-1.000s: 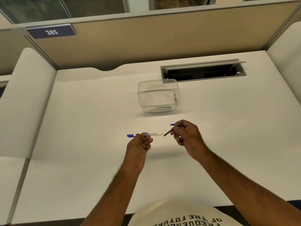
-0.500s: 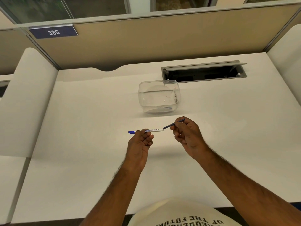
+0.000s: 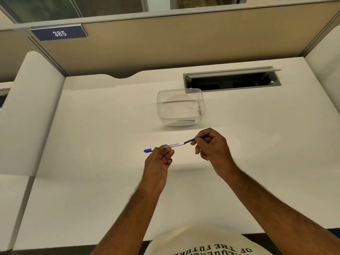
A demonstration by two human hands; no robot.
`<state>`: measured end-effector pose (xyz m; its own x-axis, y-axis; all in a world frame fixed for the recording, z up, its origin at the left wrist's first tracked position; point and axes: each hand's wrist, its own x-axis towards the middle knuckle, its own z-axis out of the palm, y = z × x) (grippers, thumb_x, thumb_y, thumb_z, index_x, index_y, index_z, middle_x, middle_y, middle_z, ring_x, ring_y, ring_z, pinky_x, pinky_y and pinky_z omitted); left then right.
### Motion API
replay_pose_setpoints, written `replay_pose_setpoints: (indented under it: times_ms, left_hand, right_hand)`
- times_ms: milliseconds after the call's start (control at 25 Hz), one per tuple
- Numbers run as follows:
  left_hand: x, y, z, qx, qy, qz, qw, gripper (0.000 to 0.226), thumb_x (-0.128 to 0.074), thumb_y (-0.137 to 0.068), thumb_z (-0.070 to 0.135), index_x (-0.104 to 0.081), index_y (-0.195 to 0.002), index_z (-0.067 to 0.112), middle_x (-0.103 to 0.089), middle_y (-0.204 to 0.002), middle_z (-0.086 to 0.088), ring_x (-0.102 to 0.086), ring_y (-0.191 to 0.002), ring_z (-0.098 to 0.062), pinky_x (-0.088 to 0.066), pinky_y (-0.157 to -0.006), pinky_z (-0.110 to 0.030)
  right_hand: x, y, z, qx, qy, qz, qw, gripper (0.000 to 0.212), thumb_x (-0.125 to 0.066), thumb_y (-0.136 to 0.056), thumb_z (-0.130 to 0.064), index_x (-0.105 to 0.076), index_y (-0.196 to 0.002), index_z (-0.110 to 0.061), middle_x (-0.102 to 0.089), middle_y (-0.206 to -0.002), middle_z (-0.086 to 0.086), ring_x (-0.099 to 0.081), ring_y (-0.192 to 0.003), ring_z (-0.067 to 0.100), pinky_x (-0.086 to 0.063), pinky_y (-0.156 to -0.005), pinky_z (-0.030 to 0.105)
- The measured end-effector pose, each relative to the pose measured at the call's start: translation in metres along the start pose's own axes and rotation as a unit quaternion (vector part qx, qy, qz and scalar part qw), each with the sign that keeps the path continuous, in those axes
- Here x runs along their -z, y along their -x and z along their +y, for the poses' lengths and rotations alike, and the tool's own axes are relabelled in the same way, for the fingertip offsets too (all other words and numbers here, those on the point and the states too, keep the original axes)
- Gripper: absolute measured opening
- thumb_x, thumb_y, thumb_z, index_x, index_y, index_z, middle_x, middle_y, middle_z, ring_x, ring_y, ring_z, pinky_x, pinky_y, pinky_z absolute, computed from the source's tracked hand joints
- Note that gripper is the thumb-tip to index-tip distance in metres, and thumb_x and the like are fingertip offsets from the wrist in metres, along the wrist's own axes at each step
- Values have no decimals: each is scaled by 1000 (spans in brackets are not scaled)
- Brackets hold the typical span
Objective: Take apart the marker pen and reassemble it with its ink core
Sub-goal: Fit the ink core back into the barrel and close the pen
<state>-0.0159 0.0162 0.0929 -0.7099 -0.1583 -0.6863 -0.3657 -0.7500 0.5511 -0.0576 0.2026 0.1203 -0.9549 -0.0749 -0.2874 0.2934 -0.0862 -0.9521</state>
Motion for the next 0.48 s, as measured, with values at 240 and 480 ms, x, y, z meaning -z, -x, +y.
replay_pose_setpoints:
  times_ms: [240,480]
  left_hand:
    - [-7,0,-6,35,57,-14,998,15,-59,-100,15,-71,-92,11,-74,-80,-3,-73,-70,-11,-49,-58,-22]
    - [-12,-4,-6,57,114,-37,991,11,-57,-99,14,-66,-93,12,-70,-78,-1,-70,-68,-10,-39,-65,-24]
  right_hand:
    - [-3,-2,6,56,144,-57,986,19,-73,-92,-4,-70,-108,-14,-73,-92,6,-68,-63,18,-55,-63,21]
    - [21,-23,40,5,230,-53,972,14,-67,-97,-10,-66,-109,-16,-62,-90,-5,-61,-63,17,-52,-64,20]
